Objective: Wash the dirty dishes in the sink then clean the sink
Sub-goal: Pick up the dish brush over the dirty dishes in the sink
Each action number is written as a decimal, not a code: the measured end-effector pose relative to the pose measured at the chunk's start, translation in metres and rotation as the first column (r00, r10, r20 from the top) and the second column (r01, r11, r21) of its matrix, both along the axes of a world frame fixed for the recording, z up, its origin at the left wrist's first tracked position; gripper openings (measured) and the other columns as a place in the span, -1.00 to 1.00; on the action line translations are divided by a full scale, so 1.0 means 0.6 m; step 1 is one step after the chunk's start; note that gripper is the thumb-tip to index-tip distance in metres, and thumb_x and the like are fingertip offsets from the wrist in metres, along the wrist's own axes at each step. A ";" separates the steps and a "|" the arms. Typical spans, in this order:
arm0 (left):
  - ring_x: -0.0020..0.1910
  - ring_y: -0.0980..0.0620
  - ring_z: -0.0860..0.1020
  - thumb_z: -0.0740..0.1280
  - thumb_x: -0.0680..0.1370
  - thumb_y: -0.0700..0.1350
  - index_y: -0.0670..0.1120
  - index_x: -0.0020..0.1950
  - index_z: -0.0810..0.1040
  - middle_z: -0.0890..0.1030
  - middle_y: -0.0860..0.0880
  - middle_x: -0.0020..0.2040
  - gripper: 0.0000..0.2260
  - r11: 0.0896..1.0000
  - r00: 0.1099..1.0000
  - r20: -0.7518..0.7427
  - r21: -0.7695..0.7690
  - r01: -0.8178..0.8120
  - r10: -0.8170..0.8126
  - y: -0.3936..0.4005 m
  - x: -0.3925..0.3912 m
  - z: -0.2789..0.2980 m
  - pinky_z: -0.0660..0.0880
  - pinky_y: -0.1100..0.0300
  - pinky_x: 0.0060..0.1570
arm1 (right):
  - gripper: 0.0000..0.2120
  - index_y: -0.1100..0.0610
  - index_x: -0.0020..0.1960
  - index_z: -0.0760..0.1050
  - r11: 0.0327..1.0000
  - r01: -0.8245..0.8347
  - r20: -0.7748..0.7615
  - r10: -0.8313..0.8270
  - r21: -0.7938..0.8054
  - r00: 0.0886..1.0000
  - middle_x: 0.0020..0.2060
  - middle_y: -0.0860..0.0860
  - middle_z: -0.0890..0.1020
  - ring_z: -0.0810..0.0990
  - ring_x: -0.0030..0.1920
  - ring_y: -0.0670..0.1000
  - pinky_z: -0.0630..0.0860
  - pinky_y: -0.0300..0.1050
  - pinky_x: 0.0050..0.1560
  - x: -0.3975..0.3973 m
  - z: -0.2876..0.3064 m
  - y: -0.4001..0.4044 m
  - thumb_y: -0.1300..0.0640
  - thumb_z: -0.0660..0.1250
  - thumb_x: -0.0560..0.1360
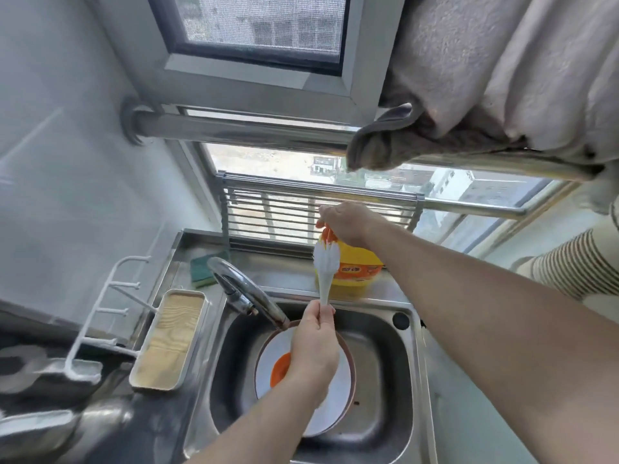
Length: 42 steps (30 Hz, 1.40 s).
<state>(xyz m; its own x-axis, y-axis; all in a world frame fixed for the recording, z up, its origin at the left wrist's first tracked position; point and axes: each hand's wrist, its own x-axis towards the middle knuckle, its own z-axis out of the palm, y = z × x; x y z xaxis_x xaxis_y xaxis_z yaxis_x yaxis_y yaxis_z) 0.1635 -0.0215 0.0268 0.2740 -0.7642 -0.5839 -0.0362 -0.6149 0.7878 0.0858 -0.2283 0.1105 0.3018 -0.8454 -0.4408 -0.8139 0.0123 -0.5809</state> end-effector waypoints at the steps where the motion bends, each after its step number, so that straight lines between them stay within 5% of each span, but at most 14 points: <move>1: 0.21 -0.05 0.56 0.04 0.72 0.25 0.21 0.39 0.45 0.60 0.03 0.12 -0.66 1.000 1.000 0.008 -0.008 0.005 -0.005 -0.004 0.001 -0.004 0.52 -0.03 0.21 | -0.60 0.19 0.18 0.65 1.000 -0.020 -0.008 0.020 -0.023 1.000 0.06 0.14 0.73 0.69 0.12 0.20 0.57 0.20 0.28 -0.002 -0.006 0.000 0.03 0.08 0.74; 5: 0.30 -0.08 0.55 0.06 0.72 0.25 0.24 0.46 0.42 0.63 0.00 0.23 -0.64 0.999 1.000 0.012 -0.036 0.014 -0.014 -0.016 0.004 -0.023 0.52 -0.06 0.28 | -0.63 -0.01 0.34 0.58 0.970 -0.210 -0.243 0.176 -0.121 0.954 0.27 -0.02 0.63 0.57 0.28 0.07 0.53 0.12 0.30 -0.004 -0.010 0.003 0.11 0.03 0.76; 10: 0.15 -0.02 0.57 0.06 0.70 0.26 0.19 0.34 0.49 0.63 0.09 0.05 -0.65 0.997 1.000 -0.011 -0.072 0.026 -0.027 -0.016 0.010 -0.036 0.57 -0.04 0.23 | -0.56 -0.10 0.25 0.56 0.957 -0.211 -0.336 0.135 -0.199 0.932 0.15 -0.09 0.60 0.52 0.13 0.05 0.58 0.17 0.17 0.000 -0.019 0.005 -0.02 -0.10 0.74; 14: -0.11 0.08 0.51 0.07 0.72 0.22 0.22 0.22 0.52 0.54 0.16 -0.21 -0.74 0.998 0.999 -0.042 -0.064 0.019 -0.021 -0.013 0.011 -0.046 0.51 0.08 -0.04 | -0.61 -0.07 0.24 0.53 0.939 -0.241 -0.427 0.118 -0.246 0.896 0.01 -0.09 0.52 0.48 0.03 0.06 0.48 0.04 -0.11 0.005 -0.034 0.010 -0.02 -0.08 0.74; 18: -0.24 0.10 0.48 0.07 0.73 0.22 0.26 0.06 0.52 0.49 0.12 -0.32 -0.76 0.998 0.998 -0.050 -0.053 0.019 -0.022 -0.006 0.015 -0.050 0.50 0.15 -0.19 | -0.51 -0.12 0.34 0.51 0.944 -0.210 -0.446 0.079 -0.253 0.891 0.20 -0.07 0.60 0.54 0.18 0.09 0.45 0.08 -0.02 0.005 -0.037 0.012 -0.12 -0.17 0.72; 20: -0.20 0.09 0.52 0.06 0.73 0.23 0.25 0.08 0.51 0.53 0.13 -0.28 -0.75 0.999 0.998 -0.034 -0.025 0.045 -0.046 0.003 0.021 -0.048 0.50 0.20 -0.22 | -0.46 -0.16 0.36 0.50 0.958 -0.142 -0.334 0.052 -0.251 0.941 0.25 -0.06 0.63 0.56 0.25 0.12 0.50 0.16 0.15 -0.002 -0.029 0.010 -0.15 -0.21 0.70; 23: -0.10 0.04 0.59 0.09 0.72 0.27 0.27 0.09 0.49 0.61 0.11 -0.18 -0.77 0.992 0.992 -0.032 0.043 0.123 -0.121 0.038 0.044 -0.059 0.56 0.18 -0.17 | -0.50 -0.07 0.30 0.55 0.939 0.119 0.126 -0.082 -0.323 0.989 0.19 0.00 0.67 0.57 0.24 0.14 0.46 0.19 0.28 -0.020 -0.012 0.008 -0.15 -0.11 0.70; 25: 0.02 0.01 0.62 0.15 0.70 0.27 0.24 0.11 0.52 0.67 0.09 -0.05 -0.80 0.977 0.981 0.025 0.100 0.189 -0.193 0.073 0.076 -0.076 0.61 0.08 -0.03 | -0.60 0.02 0.23 0.59 0.766 0.334 0.396 -0.113 -0.550 0.911 0.11 -0.04 0.63 0.55 0.16 0.06 0.45 0.03 0.21 -0.039 -0.014 0.042 -0.09 0.03 0.69; 27: 0.03 0.04 0.64 0.21 0.70 0.20 0.18 0.11 0.56 0.70 0.11 -0.03 -0.81 0.958 0.960 0.118 0.168 0.233 -0.254 0.105 0.119 -0.099 0.61 0.02 0.05 | -0.80 -0.03 0.13 0.53 0.555 0.476 0.487 -0.141 -0.682 0.862 -0.02 -0.20 0.53 0.53 0.01 -0.07 0.45 -0.07 0.03 -0.064 -0.053 0.112 -0.02 0.14 0.68; 29: -0.10 0.09 0.62 0.25 0.67 0.15 0.20 0.00 0.58 0.68 0.15 -0.16 -0.86 0.948 0.943 0.192 0.220 0.228 -0.271 0.127 0.161 -0.118 0.56 0.04 -0.01 | -0.94 -0.17 0.06 0.42 0.649 0.521 0.472 -0.271 -0.554 0.839 -0.14 -0.21 0.53 0.54 -0.12 -0.14 0.47 -0.15 -0.14 -0.072 -0.127 0.208 -0.01 0.21 0.65; 31: -0.22 0.11 0.56 0.25 0.64 0.14 0.27 -0.14 0.52 0.62 0.20 -0.28 -0.83 0.941 0.923 0.259 0.260 0.218 -0.285 0.138 0.193 -0.128 0.47 0.09 -0.18 | -0.84 -0.26 0.13 0.40 0.882 0.444 0.291 -0.387 -0.161 0.875 -0.12 -0.18 0.61 0.61 -0.11 -0.09 0.56 -0.13 -0.14 -0.057 -0.207 0.303 -0.02 0.29 0.62; 35: -0.13 0.14 0.59 0.19 0.66 0.11 0.30 -0.10 0.50 0.66 0.16 -0.18 -0.82 0.917 0.881 0.322 0.314 0.245 -0.346 0.140 0.229 -0.153 0.43 0.15 -0.21 | -0.56 -0.05 0.50 0.24 0.939 0.168 -0.113 -0.140 0.301 0.984 0.24 0.05 0.64 0.65 0.14 0.11 0.58 0.04 0.14 -0.008 -0.344 0.424 -0.11 0.22 0.68; 42: -0.26 0.06 0.56 0.22 0.67 -0.04 0.13 -0.01 0.59 0.65 0.10 -0.24 -0.82 0.918 0.912 0.248 0.313 0.244 -0.327 0.145 0.216 -0.173 0.47 0.17 -0.31 | -0.62 -0.10 0.47 0.22 0.931 0.324 -0.211 -0.287 0.167 0.934 0.15 0.02 0.64 0.63 0.04 0.08 0.65 0.08 0.07 0.032 -0.390 0.439 0.06 0.12 0.67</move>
